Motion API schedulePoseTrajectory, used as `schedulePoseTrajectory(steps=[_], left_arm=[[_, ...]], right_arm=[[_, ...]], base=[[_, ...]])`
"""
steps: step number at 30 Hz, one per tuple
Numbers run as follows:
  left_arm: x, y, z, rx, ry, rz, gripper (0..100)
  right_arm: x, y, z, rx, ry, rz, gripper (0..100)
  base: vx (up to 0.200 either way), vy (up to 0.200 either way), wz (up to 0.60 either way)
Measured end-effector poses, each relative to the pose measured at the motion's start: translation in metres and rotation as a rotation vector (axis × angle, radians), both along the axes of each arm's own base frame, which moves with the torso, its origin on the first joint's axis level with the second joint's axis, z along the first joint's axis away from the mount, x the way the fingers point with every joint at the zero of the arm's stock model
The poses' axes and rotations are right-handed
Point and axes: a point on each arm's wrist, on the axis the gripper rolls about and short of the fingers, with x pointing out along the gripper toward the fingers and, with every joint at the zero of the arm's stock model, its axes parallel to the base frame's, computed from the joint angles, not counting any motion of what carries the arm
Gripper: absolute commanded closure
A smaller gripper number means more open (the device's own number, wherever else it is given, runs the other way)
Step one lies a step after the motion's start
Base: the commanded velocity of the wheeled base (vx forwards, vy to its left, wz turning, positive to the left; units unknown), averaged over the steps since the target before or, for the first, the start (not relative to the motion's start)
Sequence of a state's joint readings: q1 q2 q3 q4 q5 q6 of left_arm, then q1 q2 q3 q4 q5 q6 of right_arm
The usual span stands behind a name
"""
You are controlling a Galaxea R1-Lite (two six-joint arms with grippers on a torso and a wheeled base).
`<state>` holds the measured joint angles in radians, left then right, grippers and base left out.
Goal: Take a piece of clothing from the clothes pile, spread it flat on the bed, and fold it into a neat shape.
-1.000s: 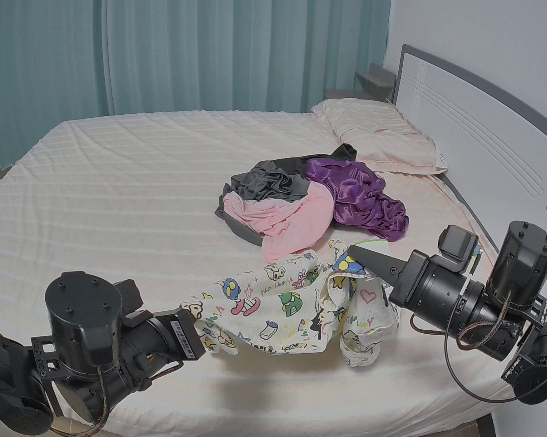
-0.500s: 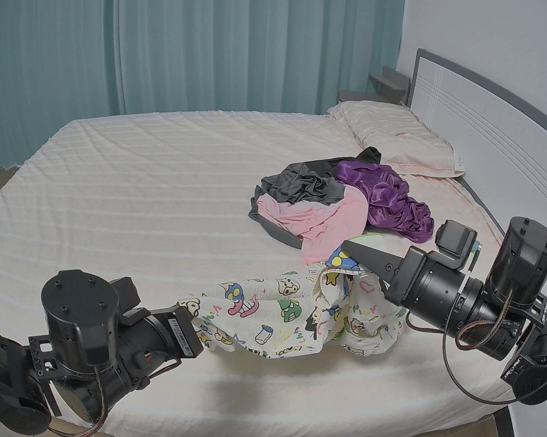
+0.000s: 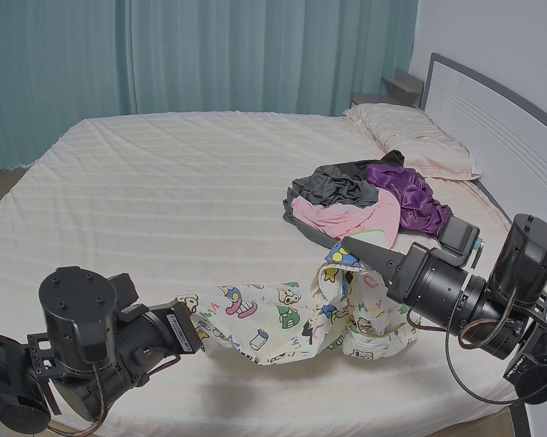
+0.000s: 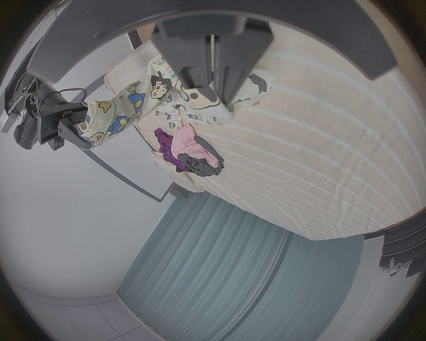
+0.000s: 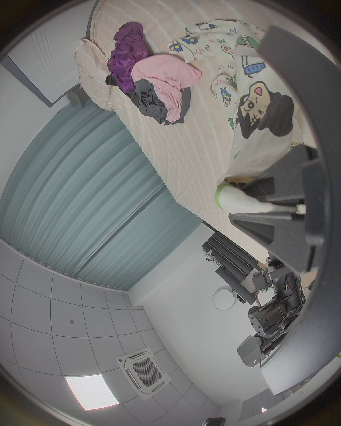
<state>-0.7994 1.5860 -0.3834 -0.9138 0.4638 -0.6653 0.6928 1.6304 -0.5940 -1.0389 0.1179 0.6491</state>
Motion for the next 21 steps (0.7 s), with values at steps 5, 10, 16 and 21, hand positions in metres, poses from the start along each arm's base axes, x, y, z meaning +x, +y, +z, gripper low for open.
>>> schedulePoseTrajectory(steps=[5, 10, 16, 21], left_arm=[[-0.0003, 0.0003, 0.0006, -0.002, -0.002, 0.001, 100], [-0.0006, 0.0007, 0.0019, -0.005, -0.006, 0.001, 100], [-0.0014, 0.0015, 0.0040, -0.012, -0.011, 0.001, 100], [-0.0019, 0.0021, 0.0051, -0.014, -0.014, 0.001, 100]], right_arm=[[-0.0013, -0.0011, 0.0022, 0.004, -0.006, 0.000, 100], [-0.0018, -0.0015, 0.0031, 0.006, -0.007, 0.000, 100], [-0.0026, -0.0029, 0.0050, 0.009, -0.012, -0.002, 100], [-0.0033, -0.0060, 0.0067, 0.010, -0.015, -0.009, 100]], base=[[0.000, 0.200, 0.00], [0.000, 0.200, 0.00], [0.000, 0.200, 0.00], [0.000, 0.120, 0.00]])
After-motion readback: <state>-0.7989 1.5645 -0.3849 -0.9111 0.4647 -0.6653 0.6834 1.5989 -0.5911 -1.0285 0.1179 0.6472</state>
